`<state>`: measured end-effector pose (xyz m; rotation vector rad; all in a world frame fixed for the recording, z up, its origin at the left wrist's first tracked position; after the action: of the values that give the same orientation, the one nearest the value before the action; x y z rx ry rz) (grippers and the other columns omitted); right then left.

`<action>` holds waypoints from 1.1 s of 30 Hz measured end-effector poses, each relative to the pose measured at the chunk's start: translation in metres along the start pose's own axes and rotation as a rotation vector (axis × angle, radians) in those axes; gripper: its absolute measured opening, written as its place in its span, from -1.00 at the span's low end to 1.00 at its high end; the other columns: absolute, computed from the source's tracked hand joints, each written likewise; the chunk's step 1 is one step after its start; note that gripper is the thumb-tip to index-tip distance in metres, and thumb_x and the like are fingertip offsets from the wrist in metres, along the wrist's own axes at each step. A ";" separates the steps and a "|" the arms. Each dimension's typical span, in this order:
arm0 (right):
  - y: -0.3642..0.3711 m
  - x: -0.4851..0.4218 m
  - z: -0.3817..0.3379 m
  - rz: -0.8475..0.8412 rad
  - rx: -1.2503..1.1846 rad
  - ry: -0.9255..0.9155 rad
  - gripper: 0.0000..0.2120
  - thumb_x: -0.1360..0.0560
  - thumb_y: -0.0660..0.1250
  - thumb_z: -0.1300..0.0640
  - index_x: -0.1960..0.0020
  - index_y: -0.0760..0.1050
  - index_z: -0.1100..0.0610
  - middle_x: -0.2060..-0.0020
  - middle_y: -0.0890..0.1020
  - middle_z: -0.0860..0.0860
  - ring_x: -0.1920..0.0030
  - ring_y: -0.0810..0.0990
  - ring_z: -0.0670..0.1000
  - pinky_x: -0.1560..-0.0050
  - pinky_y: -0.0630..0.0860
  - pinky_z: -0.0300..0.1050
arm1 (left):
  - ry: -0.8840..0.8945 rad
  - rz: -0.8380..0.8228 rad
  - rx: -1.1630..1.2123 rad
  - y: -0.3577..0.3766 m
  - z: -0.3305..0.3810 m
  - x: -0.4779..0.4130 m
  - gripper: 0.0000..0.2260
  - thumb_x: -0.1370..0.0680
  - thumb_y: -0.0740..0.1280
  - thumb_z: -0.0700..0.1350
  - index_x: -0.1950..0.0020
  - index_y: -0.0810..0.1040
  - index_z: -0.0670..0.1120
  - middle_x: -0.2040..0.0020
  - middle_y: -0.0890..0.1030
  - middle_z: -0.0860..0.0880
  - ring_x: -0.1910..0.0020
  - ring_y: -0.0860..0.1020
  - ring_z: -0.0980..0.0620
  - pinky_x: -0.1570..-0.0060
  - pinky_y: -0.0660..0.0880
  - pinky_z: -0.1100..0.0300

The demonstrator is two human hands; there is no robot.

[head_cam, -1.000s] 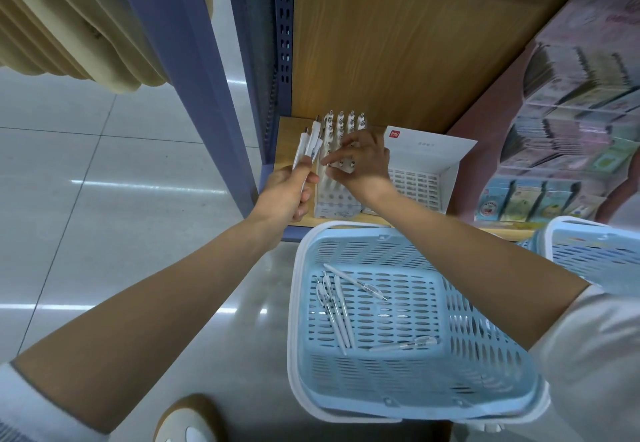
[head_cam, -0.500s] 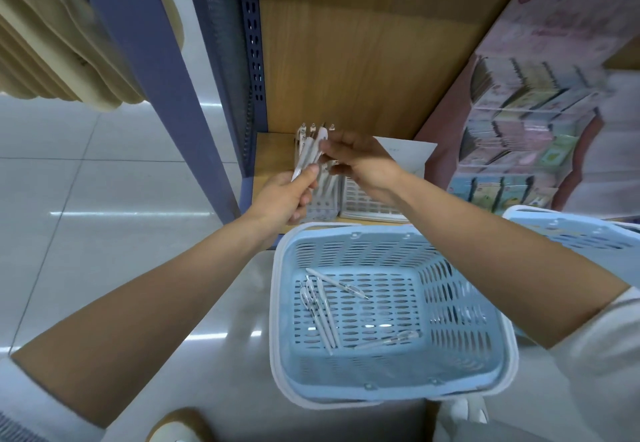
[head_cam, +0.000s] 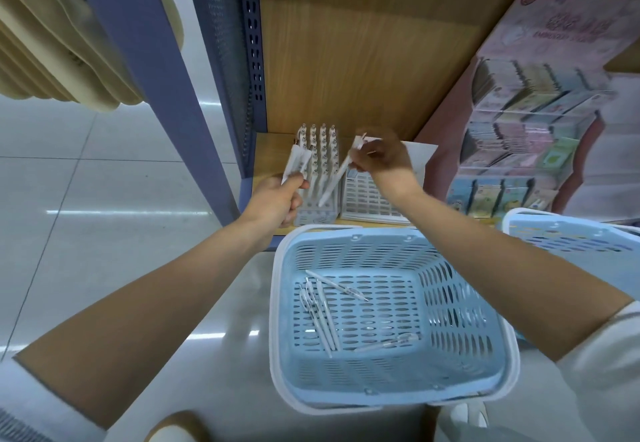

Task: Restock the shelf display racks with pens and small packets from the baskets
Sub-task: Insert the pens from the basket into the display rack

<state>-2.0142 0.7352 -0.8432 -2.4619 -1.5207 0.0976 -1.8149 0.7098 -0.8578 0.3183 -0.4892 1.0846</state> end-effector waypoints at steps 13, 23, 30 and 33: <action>0.007 0.005 0.006 0.017 0.345 -0.194 -0.75 -0.43 0.47 0.13 0.01 0.44 -0.02 0.29 0.60 -0.04 0.26 0.66 0.00 0.16 0.59 -0.09 | 0.039 -0.034 -0.038 -0.003 0.005 -0.009 -0.79 -0.64 0.19 -0.04 0.02 0.55 -0.12 0.41 0.31 -0.02 0.56 0.20 0.09 0.59 0.15 0.32; 0.017 0.004 0.030 -0.035 0.552 -0.214 -0.75 -0.39 0.50 0.17 0.00 0.50 0.13 0.22 0.65 0.00 0.25 0.64 -0.04 0.11 0.61 -0.05 | 0.035 -0.074 -0.022 0.000 -0.001 -0.010 -0.82 -0.63 0.20 -0.07 0.02 0.55 -0.12 0.43 0.32 -0.01 0.57 0.18 0.09 0.57 0.12 0.30; 0.018 -0.001 0.042 -0.077 0.580 -0.080 -0.78 -0.34 0.53 0.20 0.07 0.54 0.09 0.23 0.64 -0.02 0.23 0.62 -0.05 0.09 0.58 -0.12 | 0.023 -0.080 -0.004 0.000 -0.003 -0.014 -0.82 -0.63 0.21 -0.05 0.02 0.55 -0.11 0.44 0.33 -0.01 0.57 0.18 0.09 0.58 0.12 0.31; 0.019 -0.007 0.040 -0.104 0.573 -0.039 -0.77 -0.34 0.54 0.16 0.06 0.56 0.08 0.23 0.65 -0.01 0.20 0.63 -0.03 0.05 0.58 -0.12 | 0.022 -0.078 -0.012 -0.001 -0.004 -0.014 -0.82 -0.63 0.22 -0.05 0.03 0.56 -0.10 0.45 0.36 0.00 0.58 0.20 0.09 0.57 0.12 0.30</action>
<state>-2.0075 0.7279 -0.8868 -1.9348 -1.3889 0.4901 -1.8189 0.7008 -0.8692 0.3125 -0.4601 1.0081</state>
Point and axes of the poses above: each hand's wrist, its own x-axis away from the middle knuckle, its own y-axis out of the palm, z = x × y, the point moved 3 cm from there along -x, towards the middle knuckle
